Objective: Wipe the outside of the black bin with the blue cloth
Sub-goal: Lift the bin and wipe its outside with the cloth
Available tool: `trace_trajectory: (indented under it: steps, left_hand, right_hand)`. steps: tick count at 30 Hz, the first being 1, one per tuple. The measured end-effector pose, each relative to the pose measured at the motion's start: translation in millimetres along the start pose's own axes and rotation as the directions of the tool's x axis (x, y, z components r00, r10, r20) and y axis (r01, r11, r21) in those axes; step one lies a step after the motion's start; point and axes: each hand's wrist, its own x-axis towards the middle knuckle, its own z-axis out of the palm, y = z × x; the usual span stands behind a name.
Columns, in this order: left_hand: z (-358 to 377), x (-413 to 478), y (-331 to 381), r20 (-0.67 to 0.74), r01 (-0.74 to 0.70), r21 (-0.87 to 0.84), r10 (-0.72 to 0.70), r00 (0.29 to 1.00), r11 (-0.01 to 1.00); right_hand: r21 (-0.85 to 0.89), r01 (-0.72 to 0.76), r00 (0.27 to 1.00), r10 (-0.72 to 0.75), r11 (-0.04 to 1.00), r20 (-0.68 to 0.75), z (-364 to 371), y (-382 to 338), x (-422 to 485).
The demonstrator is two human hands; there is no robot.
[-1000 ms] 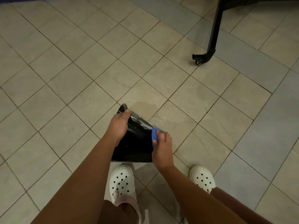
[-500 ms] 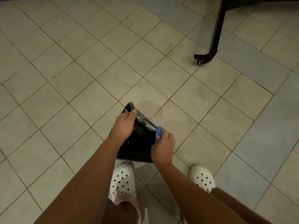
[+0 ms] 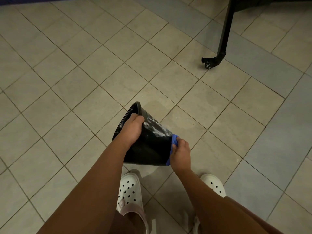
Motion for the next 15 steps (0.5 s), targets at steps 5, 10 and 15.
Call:
trace_trajectory:
  steps: [5,10,15]
  left_hand:
    - [4,8,-2,-0.056,0.105,-0.008,-0.106,0.993,0.994]
    - [7,7,-4,-0.047,0.004,0.043,-0.002,0.999,0.999]
    - [0,7,-4,-0.036,-0.044,-0.031,0.043,0.998,0.999]
  right_hand:
    - [-0.254,0.033,0.999,-0.039,0.967,-0.018,2,10,-1]
    - [0.003,-0.01,0.999,0.011,1.0,-0.054,7,9,-11]
    - [0.038,0.178,0.979,-0.173,0.983,-0.11,9,-15,-22]
